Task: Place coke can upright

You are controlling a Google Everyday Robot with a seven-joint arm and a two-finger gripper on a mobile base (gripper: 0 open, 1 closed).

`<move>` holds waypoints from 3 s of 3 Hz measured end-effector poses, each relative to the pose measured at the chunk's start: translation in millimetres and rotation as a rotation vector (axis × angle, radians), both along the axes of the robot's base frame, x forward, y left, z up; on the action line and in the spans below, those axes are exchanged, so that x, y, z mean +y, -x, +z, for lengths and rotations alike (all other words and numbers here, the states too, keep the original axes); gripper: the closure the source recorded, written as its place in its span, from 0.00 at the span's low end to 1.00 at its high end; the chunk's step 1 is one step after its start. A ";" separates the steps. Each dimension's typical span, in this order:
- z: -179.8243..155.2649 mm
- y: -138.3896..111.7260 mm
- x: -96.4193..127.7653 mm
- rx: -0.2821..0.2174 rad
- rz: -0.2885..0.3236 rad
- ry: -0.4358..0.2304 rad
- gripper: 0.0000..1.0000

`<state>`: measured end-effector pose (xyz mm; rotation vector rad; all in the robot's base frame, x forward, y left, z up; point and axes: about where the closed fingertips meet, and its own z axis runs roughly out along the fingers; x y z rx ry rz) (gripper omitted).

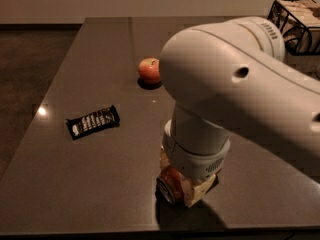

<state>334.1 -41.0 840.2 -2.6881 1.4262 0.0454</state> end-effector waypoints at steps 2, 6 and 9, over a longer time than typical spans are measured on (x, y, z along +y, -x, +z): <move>30.5 -35.0 3.1 0.101 -0.131 -0.143 1.00; 75.7 -86.2 9.0 0.224 -0.416 -0.695 1.00; 80.0 -107.4 11.3 0.311 -0.549 -1.059 1.00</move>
Offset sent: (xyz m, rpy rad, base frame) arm 0.0667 0.0060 0.0590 0.2838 0.1764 -0.2218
